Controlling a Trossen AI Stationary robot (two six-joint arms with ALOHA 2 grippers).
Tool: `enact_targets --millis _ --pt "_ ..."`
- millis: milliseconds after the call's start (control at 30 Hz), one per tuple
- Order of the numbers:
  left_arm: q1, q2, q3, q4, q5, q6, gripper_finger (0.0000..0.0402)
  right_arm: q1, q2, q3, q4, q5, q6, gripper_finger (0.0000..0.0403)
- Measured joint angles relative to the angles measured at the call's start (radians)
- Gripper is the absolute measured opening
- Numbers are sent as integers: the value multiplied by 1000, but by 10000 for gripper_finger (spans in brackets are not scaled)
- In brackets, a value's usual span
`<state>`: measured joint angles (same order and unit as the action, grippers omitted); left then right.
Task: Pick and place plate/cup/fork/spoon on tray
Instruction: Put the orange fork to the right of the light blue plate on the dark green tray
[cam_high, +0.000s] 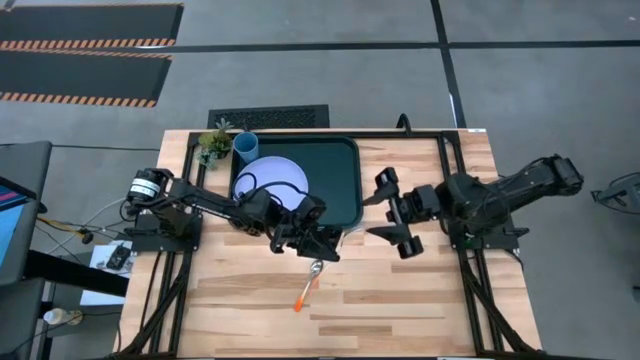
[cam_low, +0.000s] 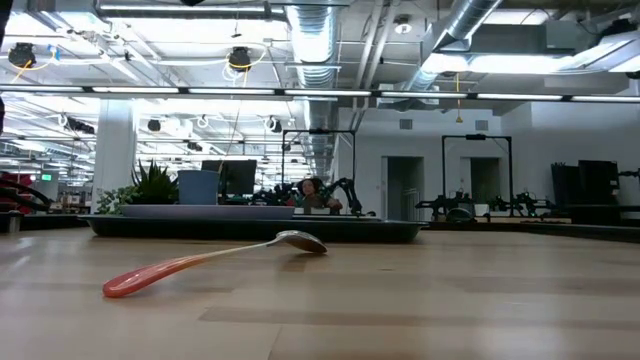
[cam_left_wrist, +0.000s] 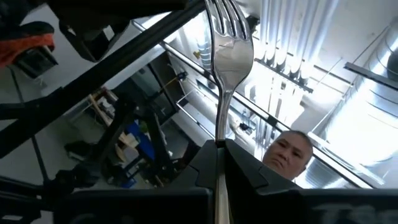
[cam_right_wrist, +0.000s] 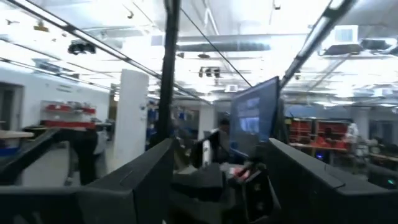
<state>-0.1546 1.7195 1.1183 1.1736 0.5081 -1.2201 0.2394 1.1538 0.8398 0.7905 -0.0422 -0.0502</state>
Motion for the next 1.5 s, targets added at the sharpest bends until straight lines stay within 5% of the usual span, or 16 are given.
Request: enact_targets --millis 567,767,1100,1300,1500 --pt "58 1 0 -7 0 -21 0 -1 56 123 -170 -40 -8 266" --pt "58 1 0 -4 0 -23 0 -17 61 130 -167 -40 -11 200" --pt "57 0 2 1 -8 -19 0 -21 38 130 -177 -40 -13 15" --pt "66 -4 2 -50 -22 9 16 -21 35 130 -200 3 68 6" --pt "79 -3 2 -167 -40 88 98 -24 -22 129 -372 86 204 3"
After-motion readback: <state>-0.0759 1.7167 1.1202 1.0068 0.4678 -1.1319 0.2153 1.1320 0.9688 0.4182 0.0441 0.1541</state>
